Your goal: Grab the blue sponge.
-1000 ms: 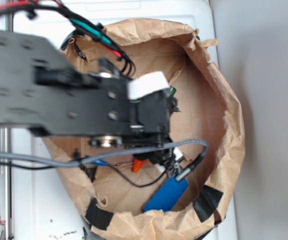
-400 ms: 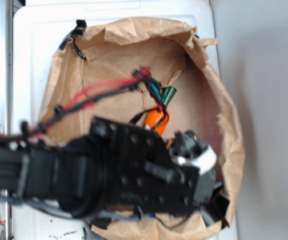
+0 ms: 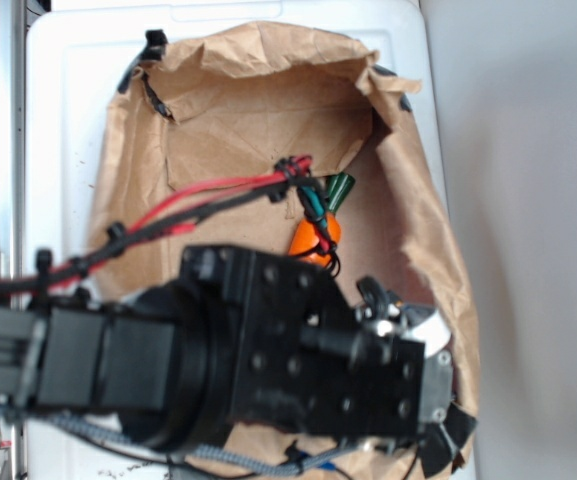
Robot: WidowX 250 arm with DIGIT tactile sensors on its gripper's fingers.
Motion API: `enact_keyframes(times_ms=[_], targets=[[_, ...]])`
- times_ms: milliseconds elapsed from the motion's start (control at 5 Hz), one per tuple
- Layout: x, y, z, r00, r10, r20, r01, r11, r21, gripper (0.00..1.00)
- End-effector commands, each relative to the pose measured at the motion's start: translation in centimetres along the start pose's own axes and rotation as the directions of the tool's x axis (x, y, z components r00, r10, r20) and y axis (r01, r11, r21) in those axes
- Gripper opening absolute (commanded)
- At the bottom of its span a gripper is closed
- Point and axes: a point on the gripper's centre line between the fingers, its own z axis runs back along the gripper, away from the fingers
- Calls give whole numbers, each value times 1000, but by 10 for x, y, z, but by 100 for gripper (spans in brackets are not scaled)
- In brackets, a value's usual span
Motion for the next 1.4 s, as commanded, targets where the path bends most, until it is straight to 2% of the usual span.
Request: enact_keyframes(times_ms=[0, 400, 600, 800, 1000, 1200], targets=[[-7, -22, -8, 995, -88, 39, 92, 990, -102, 100], [-19, -24, -40, 992, -125, 27, 125, 992, -19, 100], [-14, -15, -40, 996, -79, 51, 79, 997, 1, 0], [-7, 2, 5, 998, -40, 40, 44, 995, -94, 0], [24, 21, 52, 991, -25, 133, 56, 970, -237, 0], [50, 42, 75, 990, -10, 142, 32, 988, -149, 0]])
